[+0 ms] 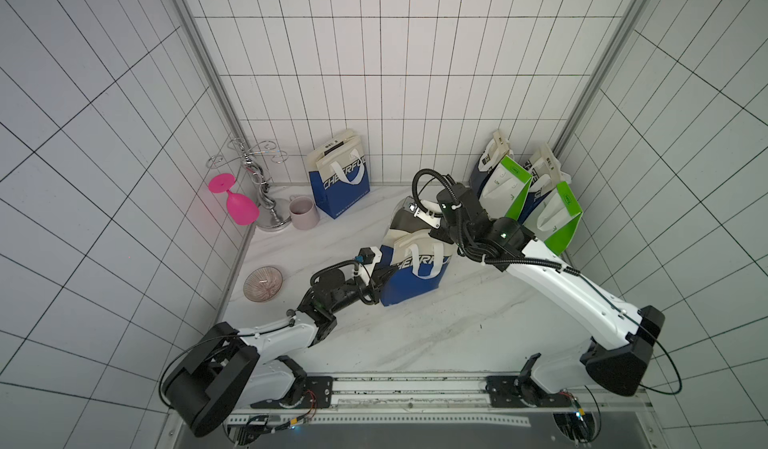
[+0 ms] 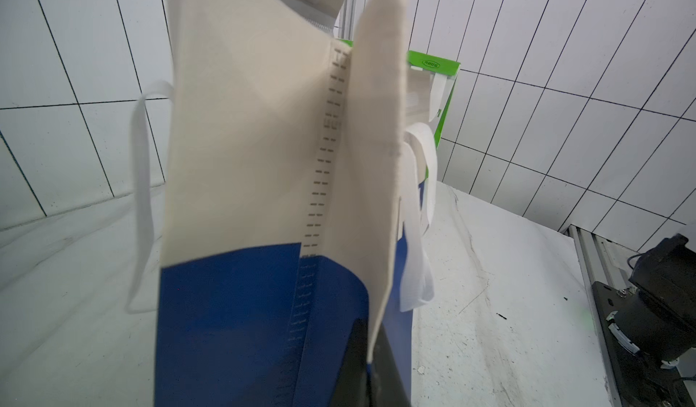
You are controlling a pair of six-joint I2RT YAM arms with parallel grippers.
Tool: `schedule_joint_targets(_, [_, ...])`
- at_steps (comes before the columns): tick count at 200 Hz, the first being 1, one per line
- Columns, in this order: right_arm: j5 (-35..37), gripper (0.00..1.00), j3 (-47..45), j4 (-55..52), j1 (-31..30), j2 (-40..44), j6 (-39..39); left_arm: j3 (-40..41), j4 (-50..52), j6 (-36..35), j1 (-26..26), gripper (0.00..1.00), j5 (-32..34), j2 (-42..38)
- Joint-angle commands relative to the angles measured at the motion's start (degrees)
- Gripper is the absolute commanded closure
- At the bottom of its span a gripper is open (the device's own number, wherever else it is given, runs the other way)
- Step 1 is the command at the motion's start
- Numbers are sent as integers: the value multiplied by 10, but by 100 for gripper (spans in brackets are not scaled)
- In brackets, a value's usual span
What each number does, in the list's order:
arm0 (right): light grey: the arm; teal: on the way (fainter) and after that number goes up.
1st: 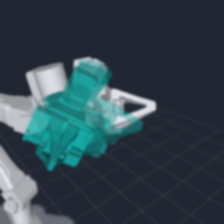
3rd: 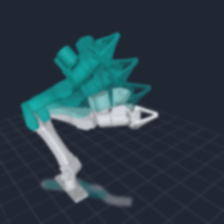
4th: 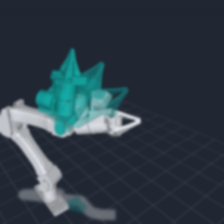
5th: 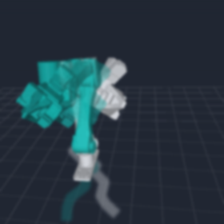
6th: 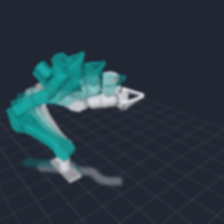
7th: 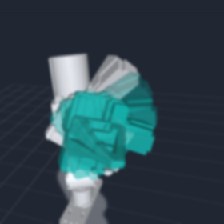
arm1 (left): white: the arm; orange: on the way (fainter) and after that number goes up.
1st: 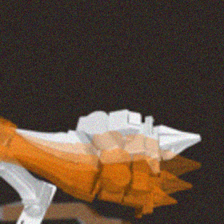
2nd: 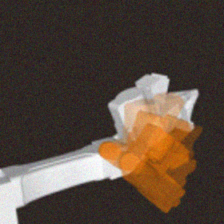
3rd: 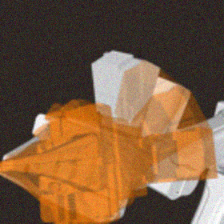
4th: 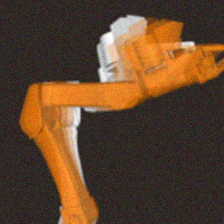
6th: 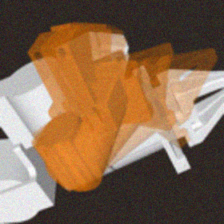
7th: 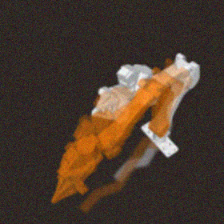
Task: Open the takeout bag
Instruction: Open the takeout bag at the center of the board.
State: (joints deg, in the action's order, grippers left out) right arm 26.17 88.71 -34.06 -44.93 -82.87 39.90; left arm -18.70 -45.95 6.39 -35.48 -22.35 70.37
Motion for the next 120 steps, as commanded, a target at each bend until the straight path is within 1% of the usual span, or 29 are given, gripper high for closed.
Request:
schedule_joint_targets(1, [0,79,16,11,14,-11,-32,-7,-5,-9,-2,100,-7,0])
schedule_joint_targets(23, [8,79,40,6,21,-31,-55,-8,-4,-9,-1,100,-7,1])
schedule_joint_targets(33, [-1,79,51,-6,21,-33,-74,-8,-1,-9,0,100,-6,0])
schedule_joint_targets(48, [-19,79,50,-9,21,-21,-110,-12,9,-9,-2,82,-5,-3])
schedule_joint_targets(62, [-40,79,36,-13,21,7,-152,-12,11,-7,-1,66,-5,-3])
schedule_joint_targets(77, [-70,79,1,-12,21,51,-194,-14,13,-5,-2,53,-4,-5])
schedule_joint_targets(86, [-84,79,-24,-11,21,79,-212,-14,14,0,-2,48,-3,-8])
schedule_joint_targets(113, [-114,79,-109,-9,21,187,-266,-18,19,12,-1,47,-1,-26])
schedule_joint_targets(120, [-123,79,-133,-6,21,217,-282,-22,26,15,-2,49,1,-36])
